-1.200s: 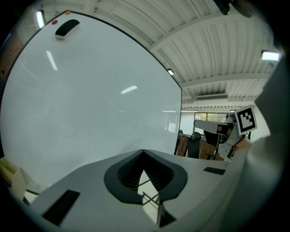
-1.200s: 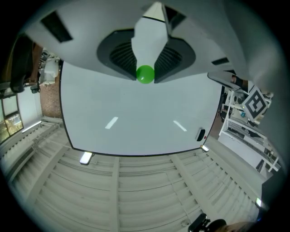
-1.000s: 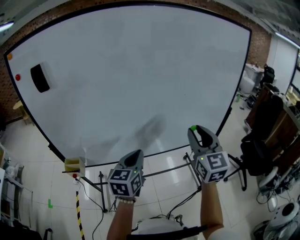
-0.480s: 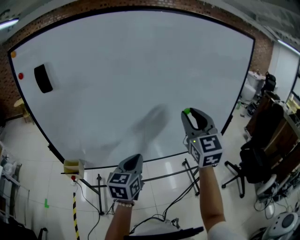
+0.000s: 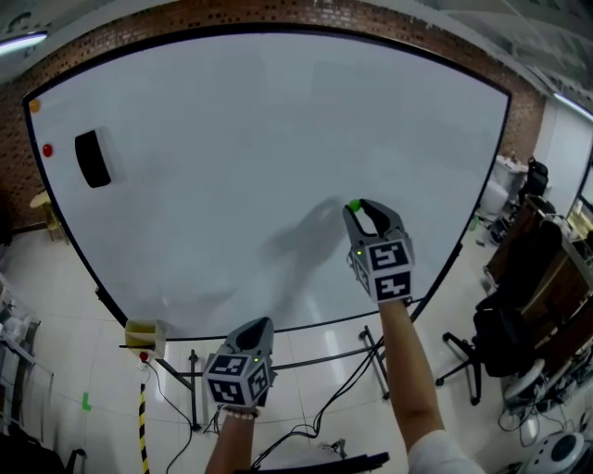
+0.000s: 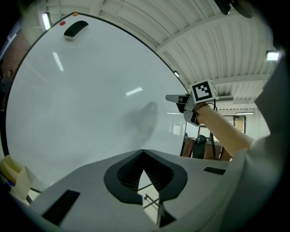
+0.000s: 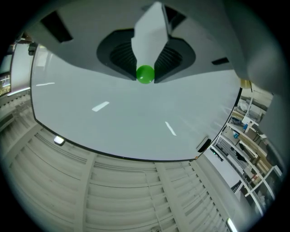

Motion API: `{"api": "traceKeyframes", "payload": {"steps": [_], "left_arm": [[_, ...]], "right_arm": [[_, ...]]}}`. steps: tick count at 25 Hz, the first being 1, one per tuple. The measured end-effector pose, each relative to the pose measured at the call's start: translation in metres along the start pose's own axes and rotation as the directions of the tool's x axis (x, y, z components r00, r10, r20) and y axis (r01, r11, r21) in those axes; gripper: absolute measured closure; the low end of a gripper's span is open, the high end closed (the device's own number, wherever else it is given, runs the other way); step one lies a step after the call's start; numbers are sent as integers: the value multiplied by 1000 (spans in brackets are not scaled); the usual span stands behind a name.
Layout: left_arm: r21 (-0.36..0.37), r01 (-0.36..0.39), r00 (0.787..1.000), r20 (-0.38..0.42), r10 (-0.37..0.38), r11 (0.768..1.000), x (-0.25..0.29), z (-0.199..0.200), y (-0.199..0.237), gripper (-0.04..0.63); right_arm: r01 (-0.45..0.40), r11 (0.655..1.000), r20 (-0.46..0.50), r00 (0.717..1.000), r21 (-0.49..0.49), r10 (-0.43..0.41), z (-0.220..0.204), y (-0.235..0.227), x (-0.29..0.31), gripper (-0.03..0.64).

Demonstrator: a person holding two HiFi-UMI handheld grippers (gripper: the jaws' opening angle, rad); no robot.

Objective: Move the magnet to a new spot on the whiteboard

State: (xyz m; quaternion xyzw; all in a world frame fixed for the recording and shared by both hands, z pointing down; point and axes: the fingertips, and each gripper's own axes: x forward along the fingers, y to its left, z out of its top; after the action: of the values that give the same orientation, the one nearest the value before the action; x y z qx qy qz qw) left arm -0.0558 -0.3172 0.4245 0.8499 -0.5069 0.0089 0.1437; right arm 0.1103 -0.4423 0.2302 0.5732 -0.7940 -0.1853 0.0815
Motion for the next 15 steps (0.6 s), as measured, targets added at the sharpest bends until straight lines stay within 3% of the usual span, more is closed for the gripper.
{"api": "traceKeyframes", "payload": {"steps": [15], "left_arm": [[-23, -49, 999, 13, 49, 999, -8, 0, 23, 597]], "right_arm": [[21, 998, -33, 999, -52, -23, -6, 9, 50, 479]]}}
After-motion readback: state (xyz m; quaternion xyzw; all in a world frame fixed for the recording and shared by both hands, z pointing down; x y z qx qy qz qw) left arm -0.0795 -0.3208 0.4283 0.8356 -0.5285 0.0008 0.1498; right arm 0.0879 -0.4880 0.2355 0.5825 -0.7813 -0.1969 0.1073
